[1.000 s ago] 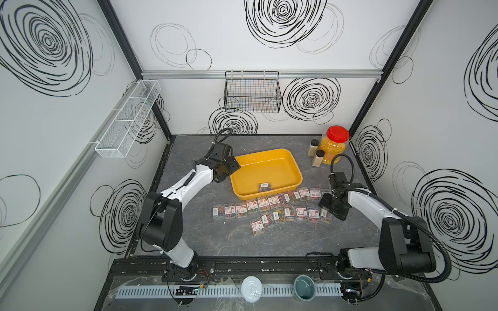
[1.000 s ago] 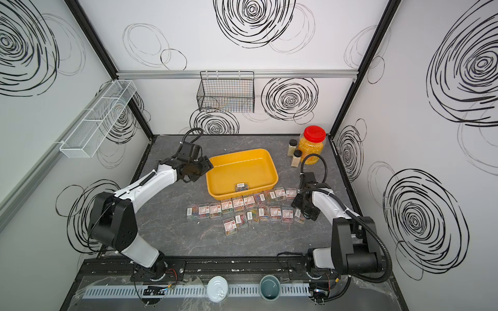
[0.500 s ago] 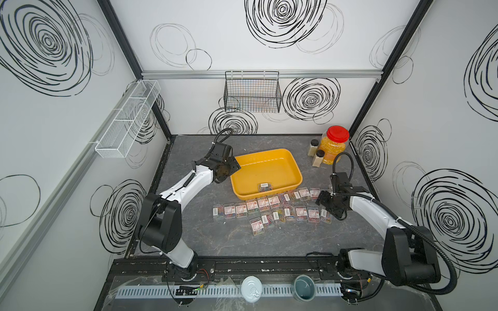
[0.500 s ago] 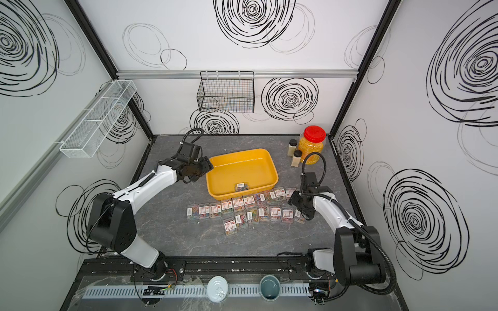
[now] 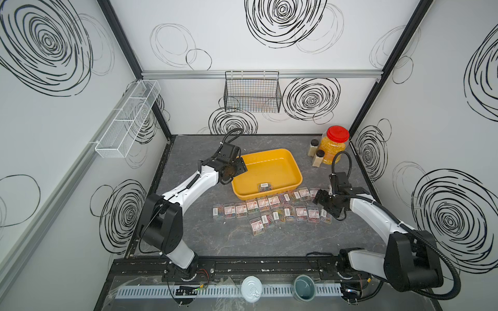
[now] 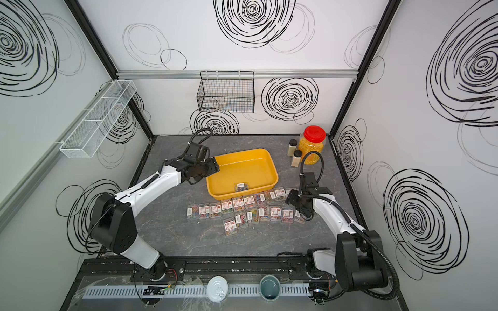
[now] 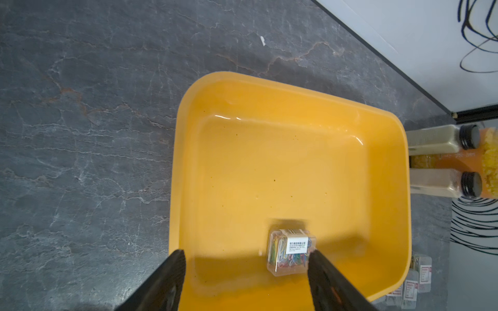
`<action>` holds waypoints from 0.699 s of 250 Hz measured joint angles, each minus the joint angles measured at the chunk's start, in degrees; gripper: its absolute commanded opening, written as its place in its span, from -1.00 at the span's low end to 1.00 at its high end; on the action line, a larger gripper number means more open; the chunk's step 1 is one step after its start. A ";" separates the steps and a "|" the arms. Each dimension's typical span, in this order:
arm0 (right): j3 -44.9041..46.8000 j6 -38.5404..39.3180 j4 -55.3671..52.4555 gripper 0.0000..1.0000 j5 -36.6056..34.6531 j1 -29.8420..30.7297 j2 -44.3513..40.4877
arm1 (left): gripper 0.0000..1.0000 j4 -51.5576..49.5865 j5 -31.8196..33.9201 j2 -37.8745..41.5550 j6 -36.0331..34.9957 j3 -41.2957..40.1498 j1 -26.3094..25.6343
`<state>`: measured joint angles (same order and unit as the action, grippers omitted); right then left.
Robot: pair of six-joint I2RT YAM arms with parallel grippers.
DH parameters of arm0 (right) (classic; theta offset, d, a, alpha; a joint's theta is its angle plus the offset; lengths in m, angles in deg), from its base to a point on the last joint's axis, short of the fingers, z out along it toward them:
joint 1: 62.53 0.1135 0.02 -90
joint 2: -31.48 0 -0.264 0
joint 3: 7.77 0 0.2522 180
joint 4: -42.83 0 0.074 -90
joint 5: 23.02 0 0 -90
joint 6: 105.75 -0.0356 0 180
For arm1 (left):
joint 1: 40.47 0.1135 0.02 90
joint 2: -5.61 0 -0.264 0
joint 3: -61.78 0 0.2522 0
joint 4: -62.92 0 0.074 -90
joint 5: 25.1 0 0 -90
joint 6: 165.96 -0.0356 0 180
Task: Take the paper clips out of the storage box
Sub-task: Pick up the boxed paper clips from the storage box.
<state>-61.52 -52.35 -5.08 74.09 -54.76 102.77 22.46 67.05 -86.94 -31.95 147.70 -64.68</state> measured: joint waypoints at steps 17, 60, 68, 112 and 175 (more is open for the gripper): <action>-1.05 0.02 -0.48 0.59 0.22 0.00 -0.02 | 0.52 -0.13 0.57 0.00 -2.10 0.92 -1.14; -7.69 0.61 -2.99 0.60 0.09 -0.02 -0.02 | 0.44 -0.57 0.85 0.00 -10.25 2.91 -4.13; -9.31 0.72 -3.41 0.61 -0.11 -0.02 -0.02 | 0.43 -0.92 0.63 0.00 -12.04 3.30 -4.70; -17.46 1.33 -5.14 0.61 -1.79 -0.66 0.07 | 0.47 -5.07 -0.63 -0.44 -20.94 5.73 -8.04; -24.50 0.68 -5.53 0.64 -1.31 -4.02 4.83 | 0.56 -8.11 -1.66 -8.96 -22.67 13.94 -13.40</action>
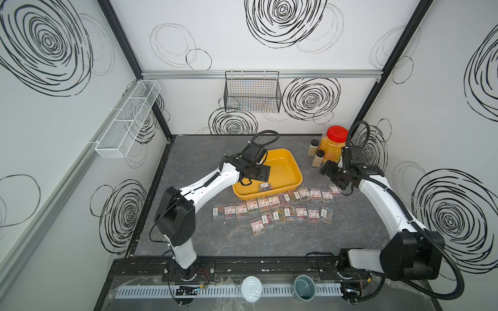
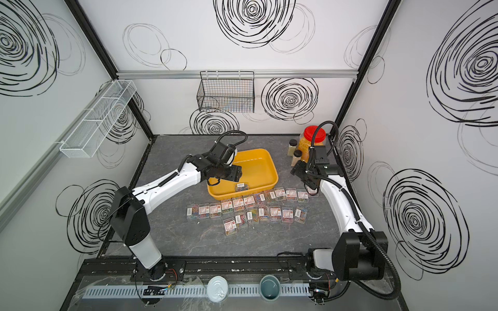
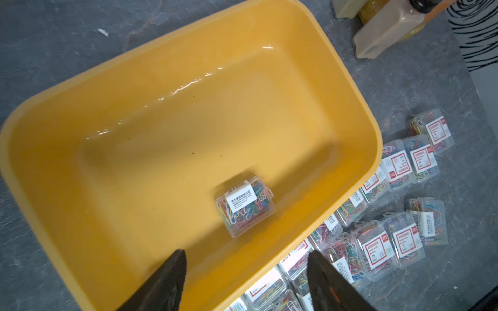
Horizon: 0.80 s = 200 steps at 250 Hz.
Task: Take the paper clips out of the storage box
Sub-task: Pick up the boxed paper clips from the storage box.
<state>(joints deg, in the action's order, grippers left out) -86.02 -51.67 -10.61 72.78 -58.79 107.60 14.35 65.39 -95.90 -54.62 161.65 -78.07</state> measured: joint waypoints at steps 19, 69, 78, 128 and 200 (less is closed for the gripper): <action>-1.55 -0.04 0.00 0.64 0.44 -0.24 2.14 | 0.68 -0.94 0.09 -3.45 0.17 2.78 -1.20; -5.20 1.07 -0.55 0.63 1.70 -0.37 6.80 | 0.70 -6.25 2.14 -12.33 5.27 11.32 -1.68; -5.64 1.33 -0.63 0.63 1.88 -0.48 7.34 | 0.71 -7.04 3.02 -12.81 6.86 11.67 -1.49; -9.55 3.74 -2.54 0.64 2.29 -1.44 9.29 | 0.68 -9.20 6.97 -13.03 17.27 11.76 -0.72; -14.93 8.50 -5.60 0.63 3.37 -2.08 11.47 | 0.91 -6.97 7.37 -14.16 27.39 8.92 -2.89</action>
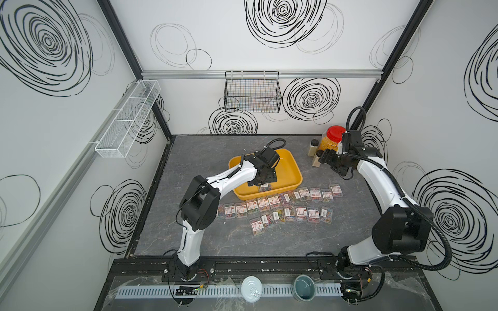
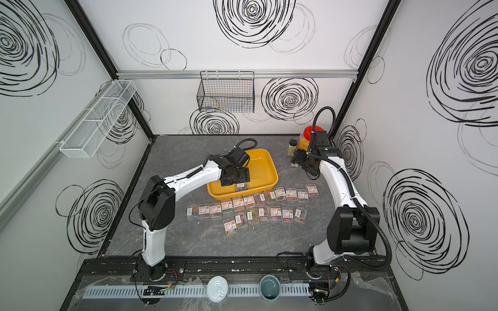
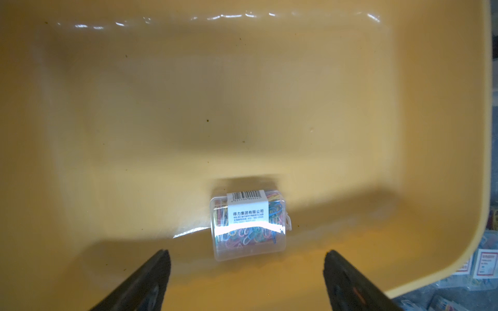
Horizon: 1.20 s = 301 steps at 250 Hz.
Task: Take the paper clips out of the storage box
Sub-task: Pick up the boxed paper clips from the storage box.
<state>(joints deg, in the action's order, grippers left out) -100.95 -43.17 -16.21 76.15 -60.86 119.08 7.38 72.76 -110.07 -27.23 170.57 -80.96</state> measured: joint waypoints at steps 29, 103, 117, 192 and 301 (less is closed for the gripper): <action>0.02 0.76 -0.66 0.63 0.22 0.00 0.00 | 0.90 0.61 0.24 -1.51 2.40 -0.02 -0.79; 0.02 3.17 -1.90 0.64 -0.26 0.00 -0.24 | 0.82 1.27 1.22 -6.80 5.57 0.15 -1.25; 0.04 3.48 -2.25 0.64 -0.33 0.00 -0.44 | 0.82 1.18 1.38 -8.13 5.84 0.63 -1.33; 0.04 4.28 -2.64 0.65 -0.44 0.00 -1.09 | 0.73 -0.72 2.47 -13.09 5.75 6.23 -1.73; 0.04 4.35 -2.62 0.66 -0.46 0.00 -1.09 | 0.37 -1.84 2.95 -13.57 4.63 6.80 -1.73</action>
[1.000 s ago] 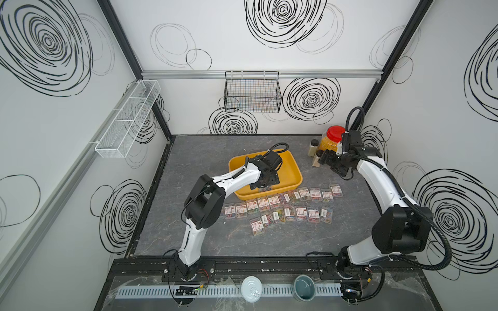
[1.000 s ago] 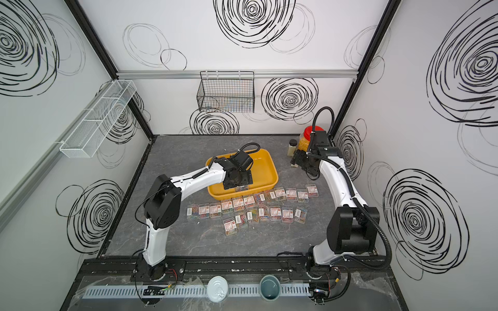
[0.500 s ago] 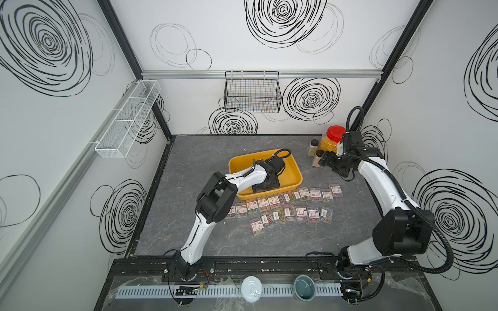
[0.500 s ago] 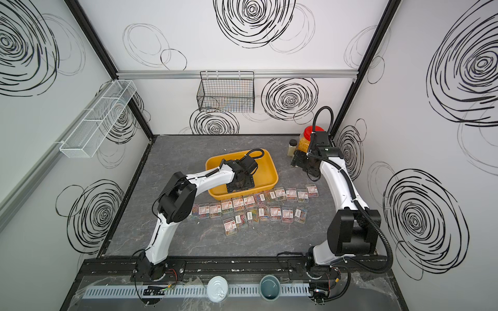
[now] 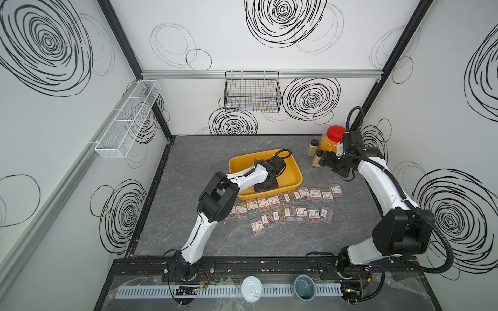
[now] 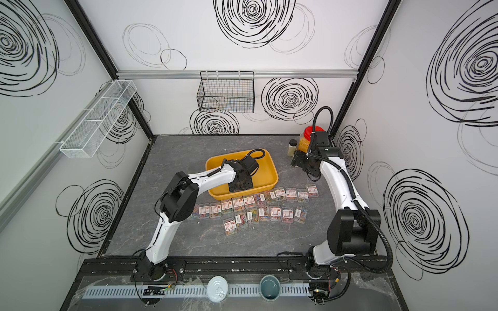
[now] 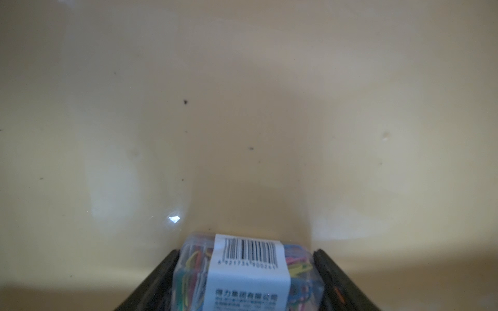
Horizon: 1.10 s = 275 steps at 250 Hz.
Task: Take the paper clips out of the storage box
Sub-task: Pick up the boxed paper clips from the storage box, then place the boxed paper clips at the center of the board.
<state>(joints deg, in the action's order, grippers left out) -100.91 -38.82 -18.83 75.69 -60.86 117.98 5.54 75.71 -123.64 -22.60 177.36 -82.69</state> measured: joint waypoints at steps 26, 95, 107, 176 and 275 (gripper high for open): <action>0.00 0.00 0.00 0.66 -0.07 0.00 0.00 | 0.35 -0.07 0.20 0.00 -0.33 0.11 0.00; 0.00 -0.94 0.52 0.68 -1.27 0.00 0.00 | 0.19 -1.75 2.64 5.16 1.84 -0.46 0.87; 0.00 -1.36 0.90 0.68 -1.31 0.00 -0.02 | 0.15 -1.66 3.76 8.85 3.17 -1.40 1.09; 1.64 -2.80 3.56 0.71 -2.62 2.14 -4.24 | -0.08 0.31 11.19 37.18 17.07 -16.26 0.57; 3.67 -1.20 6.62 0.75 -4.94 14.14 -12.28 | -0.19 -7.15 17.84 57.35 44.59 -43.56 -11.56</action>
<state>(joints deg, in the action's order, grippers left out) -97.24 -40.02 -12.21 70.75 -46.72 105.70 -1.60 93.54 -66.29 21.99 133.80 -94.25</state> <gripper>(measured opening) 0.872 0.728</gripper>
